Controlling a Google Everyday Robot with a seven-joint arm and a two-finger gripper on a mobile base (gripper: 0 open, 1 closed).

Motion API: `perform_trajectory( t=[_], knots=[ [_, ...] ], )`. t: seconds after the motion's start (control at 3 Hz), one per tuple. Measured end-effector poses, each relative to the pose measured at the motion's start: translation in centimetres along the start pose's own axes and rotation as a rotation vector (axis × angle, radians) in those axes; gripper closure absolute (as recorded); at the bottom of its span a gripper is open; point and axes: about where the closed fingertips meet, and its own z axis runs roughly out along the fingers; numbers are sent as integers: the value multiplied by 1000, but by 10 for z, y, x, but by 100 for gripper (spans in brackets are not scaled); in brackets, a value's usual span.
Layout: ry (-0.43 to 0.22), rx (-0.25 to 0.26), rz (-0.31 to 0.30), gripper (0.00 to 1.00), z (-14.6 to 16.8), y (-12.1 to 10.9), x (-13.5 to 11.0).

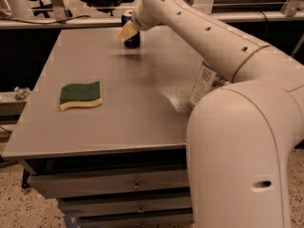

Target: Knock pepsi can over

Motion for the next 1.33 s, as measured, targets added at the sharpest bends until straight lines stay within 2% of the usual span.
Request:
perform_trajectory(
  t=[0.33, 0.67, 1.33],
  knots=[
    [-27, -8, 56, 18, 10, -14, -1],
    [-39, -17, 89, 41, 13, -19, -4],
    [-82, -54, 125, 88, -1, -12, -22]
  ],
)
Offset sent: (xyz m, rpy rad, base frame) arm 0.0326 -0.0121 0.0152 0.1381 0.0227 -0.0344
